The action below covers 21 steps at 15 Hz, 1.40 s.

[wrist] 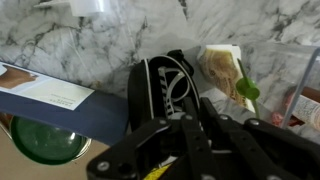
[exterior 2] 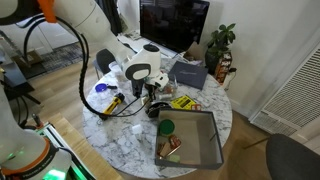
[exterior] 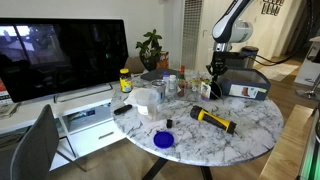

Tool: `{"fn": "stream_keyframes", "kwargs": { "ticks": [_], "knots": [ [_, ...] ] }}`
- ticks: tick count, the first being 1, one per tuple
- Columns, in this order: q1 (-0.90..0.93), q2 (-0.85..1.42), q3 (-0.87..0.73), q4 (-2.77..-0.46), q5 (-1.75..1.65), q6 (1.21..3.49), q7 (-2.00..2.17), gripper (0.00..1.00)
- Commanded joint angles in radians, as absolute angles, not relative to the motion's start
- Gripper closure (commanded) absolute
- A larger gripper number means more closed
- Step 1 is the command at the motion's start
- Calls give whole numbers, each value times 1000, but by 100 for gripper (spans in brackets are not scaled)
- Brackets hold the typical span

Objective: Remove the glasses from the black bag

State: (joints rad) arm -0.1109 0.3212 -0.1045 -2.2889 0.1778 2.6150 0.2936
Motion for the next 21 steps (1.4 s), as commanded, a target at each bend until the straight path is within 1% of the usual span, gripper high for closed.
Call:
{"fn": "stream_keyframes", "kwargs": {
  "ticks": [1,2,4,5,10,11,12,13,14,16,21],
  "knots": [
    [-118,394,-112,-2251,194,2650,269,83],
    [-118,410,-113,-2241,191,2653,269,81],
    [-112,439,-119,-2223,178,2661,273,85],
    [-112,454,-119,-2213,177,2661,271,89],
    [-104,527,-139,-2165,153,2649,283,85],
    [-106,540,-141,-2158,153,2652,281,81],
    [-108,554,-142,-2148,154,2654,278,79],
    [-110,567,-142,-2139,157,2658,275,79],
    [-112,578,-140,-2129,160,2662,273,81],
    [-114,596,-137,-2111,166,2667,270,83],
    [-108,627,-142,-2076,161,2674,275,79]
  ]
}}
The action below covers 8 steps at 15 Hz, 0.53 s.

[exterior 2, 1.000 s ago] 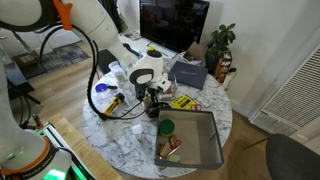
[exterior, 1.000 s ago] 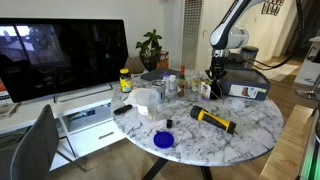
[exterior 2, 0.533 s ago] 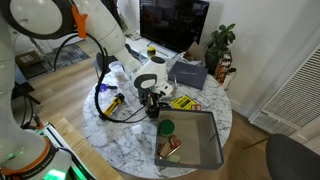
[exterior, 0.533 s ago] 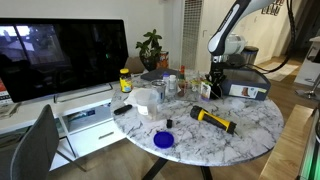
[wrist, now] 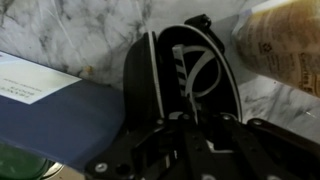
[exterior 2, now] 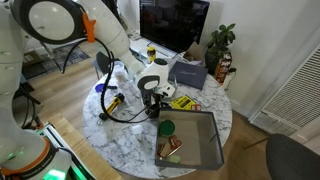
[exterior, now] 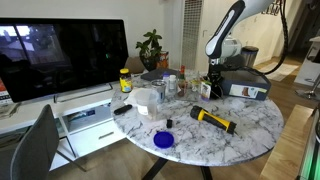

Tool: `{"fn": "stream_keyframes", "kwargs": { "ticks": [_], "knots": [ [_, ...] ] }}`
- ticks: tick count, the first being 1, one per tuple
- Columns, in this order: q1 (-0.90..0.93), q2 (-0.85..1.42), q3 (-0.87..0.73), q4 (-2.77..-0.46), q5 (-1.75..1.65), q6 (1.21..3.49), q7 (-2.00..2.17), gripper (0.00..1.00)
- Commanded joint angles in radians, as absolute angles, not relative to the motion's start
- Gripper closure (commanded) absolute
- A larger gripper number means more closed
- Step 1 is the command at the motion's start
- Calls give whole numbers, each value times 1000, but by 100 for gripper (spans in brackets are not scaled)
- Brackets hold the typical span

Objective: Remove the glasses from the black bag

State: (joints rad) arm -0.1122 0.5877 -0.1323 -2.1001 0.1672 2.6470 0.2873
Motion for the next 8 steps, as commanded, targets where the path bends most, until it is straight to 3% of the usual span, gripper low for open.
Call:
{"fn": "stream_keyframes", "kwargs": {
  "ticks": [1,8],
  "knots": [
    [-107,633,-143,-2070,160,2675,277,78],
    [-67,673,-189,-2035,112,2656,310,78]
  ]
}}
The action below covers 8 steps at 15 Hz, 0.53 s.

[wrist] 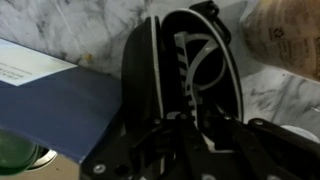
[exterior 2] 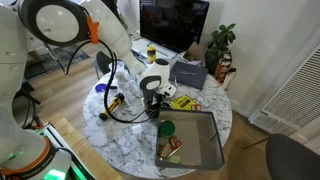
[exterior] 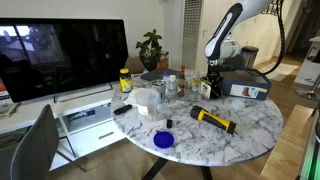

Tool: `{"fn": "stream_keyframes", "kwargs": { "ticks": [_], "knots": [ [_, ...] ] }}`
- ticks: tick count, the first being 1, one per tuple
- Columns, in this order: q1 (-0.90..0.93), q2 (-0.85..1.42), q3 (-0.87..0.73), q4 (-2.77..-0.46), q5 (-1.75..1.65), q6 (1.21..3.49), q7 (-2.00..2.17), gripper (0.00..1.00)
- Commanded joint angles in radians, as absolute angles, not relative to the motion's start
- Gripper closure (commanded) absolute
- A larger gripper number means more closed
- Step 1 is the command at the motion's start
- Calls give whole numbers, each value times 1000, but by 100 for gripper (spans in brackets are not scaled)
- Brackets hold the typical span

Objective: Remove the glasses from the black bag

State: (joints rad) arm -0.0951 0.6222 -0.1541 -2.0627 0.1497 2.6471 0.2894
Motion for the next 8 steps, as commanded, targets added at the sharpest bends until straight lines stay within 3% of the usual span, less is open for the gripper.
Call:
{"fn": "stream_keyframes", "kwargs": {
  "ticks": [1,5,8],
  "knots": [
    [-61,676,-196,-2033,102,2654,312,76],
    [-41,691,-218,-2020,66,2651,320,68],
    [-35,704,-218,-2006,55,2649,318,82]
  ]
}}
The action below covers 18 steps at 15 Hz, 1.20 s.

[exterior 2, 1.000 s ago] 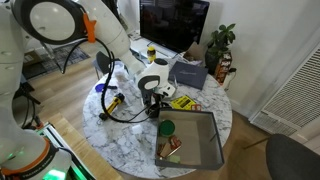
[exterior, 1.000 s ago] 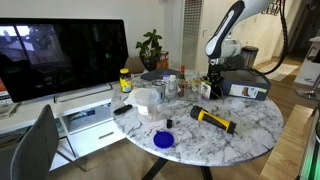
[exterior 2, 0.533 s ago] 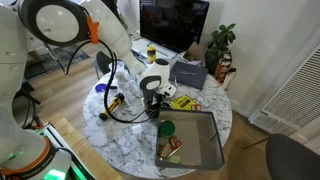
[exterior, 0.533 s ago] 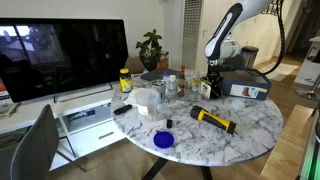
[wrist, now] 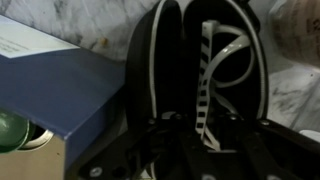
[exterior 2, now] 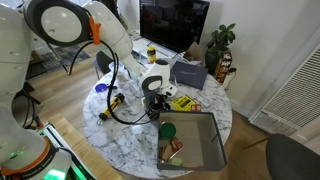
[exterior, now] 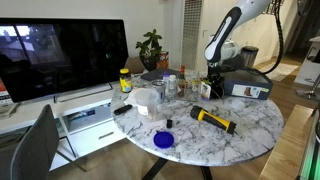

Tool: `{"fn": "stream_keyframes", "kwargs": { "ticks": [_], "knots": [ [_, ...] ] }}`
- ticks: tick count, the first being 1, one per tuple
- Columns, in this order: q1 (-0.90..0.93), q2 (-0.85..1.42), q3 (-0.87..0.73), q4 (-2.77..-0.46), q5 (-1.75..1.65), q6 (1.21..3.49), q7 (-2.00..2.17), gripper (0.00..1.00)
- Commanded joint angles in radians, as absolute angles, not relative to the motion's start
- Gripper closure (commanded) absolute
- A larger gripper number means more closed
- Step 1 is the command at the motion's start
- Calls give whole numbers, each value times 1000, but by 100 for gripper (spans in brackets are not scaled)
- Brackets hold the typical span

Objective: Remove the glasses from the black bag

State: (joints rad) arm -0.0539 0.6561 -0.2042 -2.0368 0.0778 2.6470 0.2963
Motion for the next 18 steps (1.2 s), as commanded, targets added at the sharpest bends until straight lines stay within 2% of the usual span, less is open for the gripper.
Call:
{"fn": "stream_keyframes", "kwargs": {
  "ticks": [1,2,3,4,11,18],
  "knots": [
    [-34,706,-217,-2002,53,2649,316,93],
    [-34,710,-214,-1999,55,2650,315,99],
    [-34,713,-211,-1995,58,2649,312,96],
    [-31,717,-212,-1992,58,2647,313,100],
    [4,627,-254,-2046,26,2619,329,99],
    [-14,423,-218,-2197,21,2552,276,99]
  ]
}}
